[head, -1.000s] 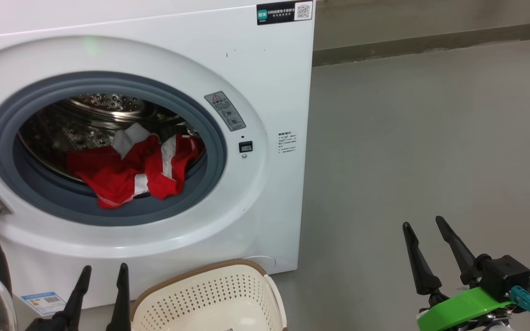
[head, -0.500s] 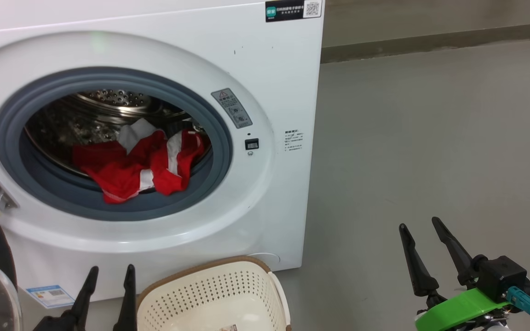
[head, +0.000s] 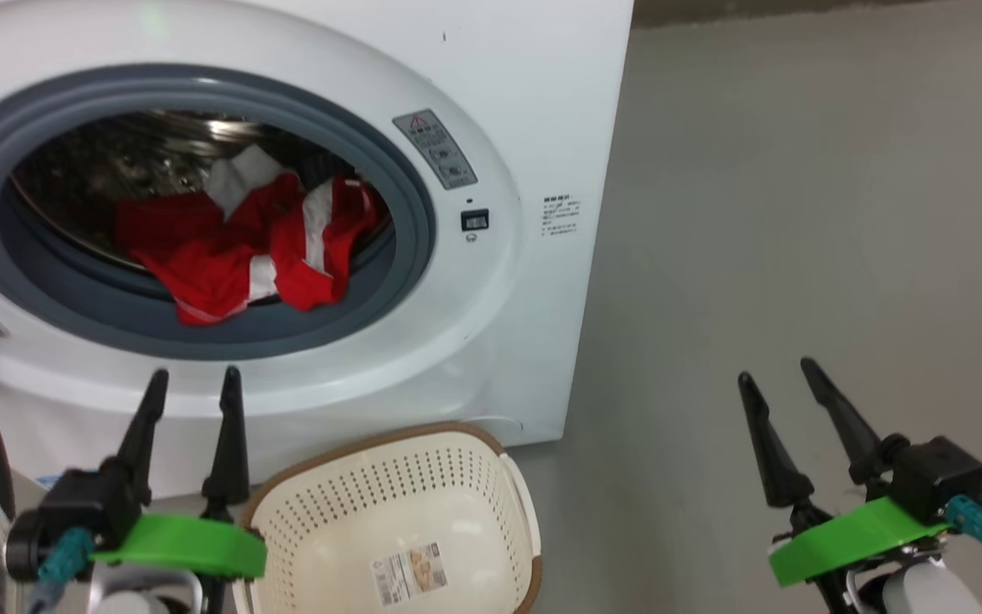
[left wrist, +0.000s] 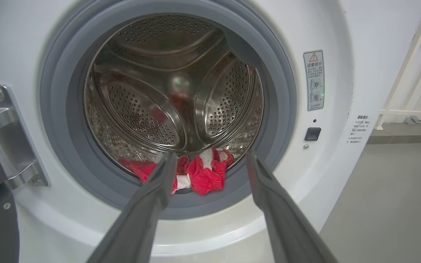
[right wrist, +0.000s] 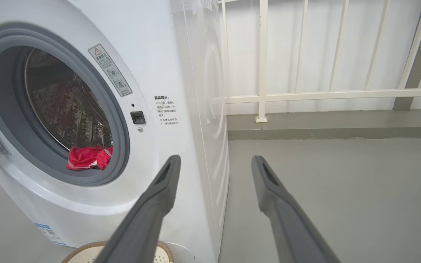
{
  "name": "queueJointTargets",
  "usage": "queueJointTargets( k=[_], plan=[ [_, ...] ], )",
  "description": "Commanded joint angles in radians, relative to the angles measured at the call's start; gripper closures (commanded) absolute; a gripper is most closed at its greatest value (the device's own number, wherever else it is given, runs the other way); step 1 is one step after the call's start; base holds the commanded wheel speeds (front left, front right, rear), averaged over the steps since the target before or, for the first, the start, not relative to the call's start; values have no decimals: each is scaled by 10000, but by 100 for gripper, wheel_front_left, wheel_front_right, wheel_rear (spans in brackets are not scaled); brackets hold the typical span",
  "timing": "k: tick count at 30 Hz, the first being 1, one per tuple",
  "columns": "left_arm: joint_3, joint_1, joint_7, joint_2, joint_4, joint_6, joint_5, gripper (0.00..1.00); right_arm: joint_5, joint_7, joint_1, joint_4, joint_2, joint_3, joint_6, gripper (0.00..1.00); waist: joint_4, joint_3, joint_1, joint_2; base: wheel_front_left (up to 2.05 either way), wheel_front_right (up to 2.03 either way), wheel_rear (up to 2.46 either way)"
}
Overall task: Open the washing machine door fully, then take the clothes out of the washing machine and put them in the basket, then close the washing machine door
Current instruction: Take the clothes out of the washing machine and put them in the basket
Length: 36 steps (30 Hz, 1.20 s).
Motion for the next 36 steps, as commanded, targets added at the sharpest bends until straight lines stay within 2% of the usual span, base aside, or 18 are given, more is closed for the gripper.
queueJointTargets(
  k=[1, 7, 21, 26, 31, 34, 36],
  plan=[
    [342, -512, -120, 99, -147, 13, 121, 0, -30, -63, -440, -299, -164, 158, 65, 0, -34, 635, 0, 0, 0, 0, 0],
    [595, -1793, -120, 125, 676, -9, 10, 0, -73, -63, -967, -421, -210, 41, 65, 0, -112, 1585, 0, 0, 0, 0, 0],
    [689, -5762, -120, 602, 3871, 667, 408, 0, -133, -63, -2109, -846, -197, -125, 65, 0, -353, 3481, 0, 0, 0, 0, 0],
    [625, -6985, -72, 981, 5073, 1024, 605, 0, -134, -63, -2389, -962, -182, -61, 65, 0, -575, 4000, 0, 0, 0, 0, 0],
    [503, -7967, -81, 1469, 6060, 1167, 804, 0, -115, -63, -2532, -1014, -114, 17, 65, 0, -788, 4298, 0, 0, 0, 0, 0],
    [326, -8413, 156, 1835, 6820, 1392, 1079, 0, -103, -63, -2546, -1023, -59, 36, 65, 0, -888, 4367, 0, 0, 0, 0, 0],
    [80, -8644, 460, 1997, 7264, 1700, 1404, 0, -97, -63, -2546, -1012, -35, 46, 65, 0, -924, 4377, 0, 0, 0, 0, 0]
  ],
)
